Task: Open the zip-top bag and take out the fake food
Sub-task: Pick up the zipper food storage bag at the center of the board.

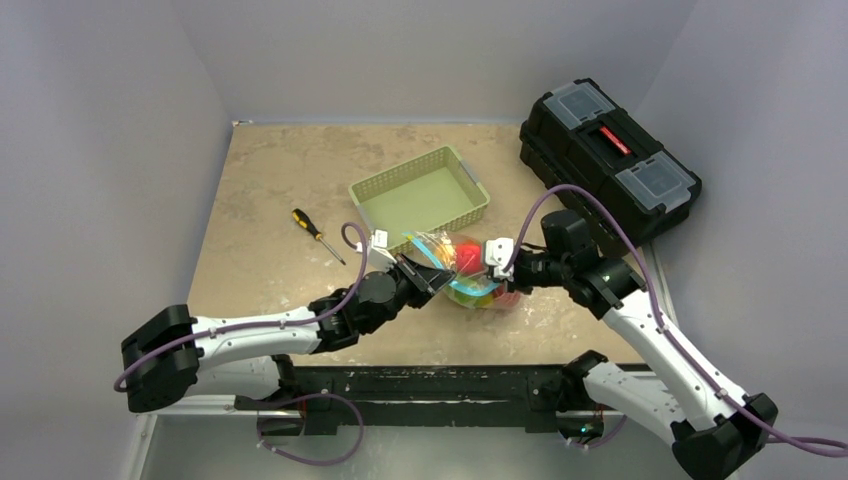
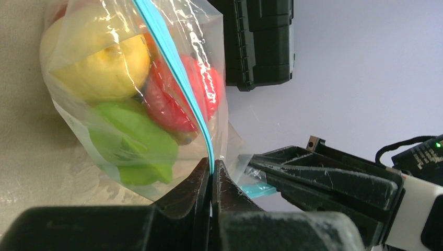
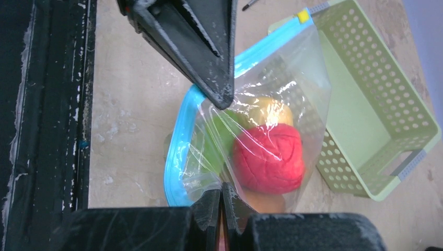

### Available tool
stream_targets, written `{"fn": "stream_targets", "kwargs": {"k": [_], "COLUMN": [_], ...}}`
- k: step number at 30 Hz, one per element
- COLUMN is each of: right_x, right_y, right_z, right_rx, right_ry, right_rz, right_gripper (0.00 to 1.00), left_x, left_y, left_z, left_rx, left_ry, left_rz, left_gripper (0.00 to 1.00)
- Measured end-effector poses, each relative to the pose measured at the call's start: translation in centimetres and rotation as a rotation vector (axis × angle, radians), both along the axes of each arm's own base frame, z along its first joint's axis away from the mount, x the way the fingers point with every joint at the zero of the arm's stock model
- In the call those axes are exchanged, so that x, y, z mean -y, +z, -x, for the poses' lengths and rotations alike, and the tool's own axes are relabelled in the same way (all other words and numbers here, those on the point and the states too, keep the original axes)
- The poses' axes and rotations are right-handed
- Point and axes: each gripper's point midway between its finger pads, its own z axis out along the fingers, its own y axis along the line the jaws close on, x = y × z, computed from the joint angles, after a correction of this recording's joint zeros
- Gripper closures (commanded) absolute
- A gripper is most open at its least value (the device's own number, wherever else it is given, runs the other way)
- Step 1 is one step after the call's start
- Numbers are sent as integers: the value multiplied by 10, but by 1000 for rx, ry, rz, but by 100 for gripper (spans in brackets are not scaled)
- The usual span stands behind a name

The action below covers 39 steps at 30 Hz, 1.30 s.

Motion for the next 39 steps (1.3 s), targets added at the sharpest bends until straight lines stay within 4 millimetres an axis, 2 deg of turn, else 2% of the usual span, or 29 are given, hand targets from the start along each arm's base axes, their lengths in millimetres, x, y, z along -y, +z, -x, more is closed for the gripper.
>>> {"fn": "stream_targets", "kwargs": {"k": [6,7,13,18,23,28,35,39], "right_x": [6,8,19,25,29,32,34,36], "right_y": [-10,-13,-24,-21,-20,-20,-20,-19], "right_z": [-12,-12,-19,-27,-31,-32,-35,-38], "right_rx": [-31,-40,-48,-23,-17,-18,-18,-16], "right_ry": [-70,-80,-142,-179,-199,-209,-225,-237], "right_rz": [-8,-7,7,4,1,2,-1,-5], "right_gripper": [100,100,100,100,100,100,100,100], "left_x": [7,8,13,8,-13,-43,-90,-108], "left_y": [-13,-17,-26,-23,-18,-21,12,15], "left_z": [0,0,6,10,1,15,30,35], "left_rx": [-5,-7,18,66,131,224,442,547], "left_ry": [-19,-27,-83,-146,-197,-295,-372,-408], "left_rz": [-41,-52,-109,-160,-234,-431,-651,-756], "left_gripper": [100,97,68,37,13,9,7,1]}}
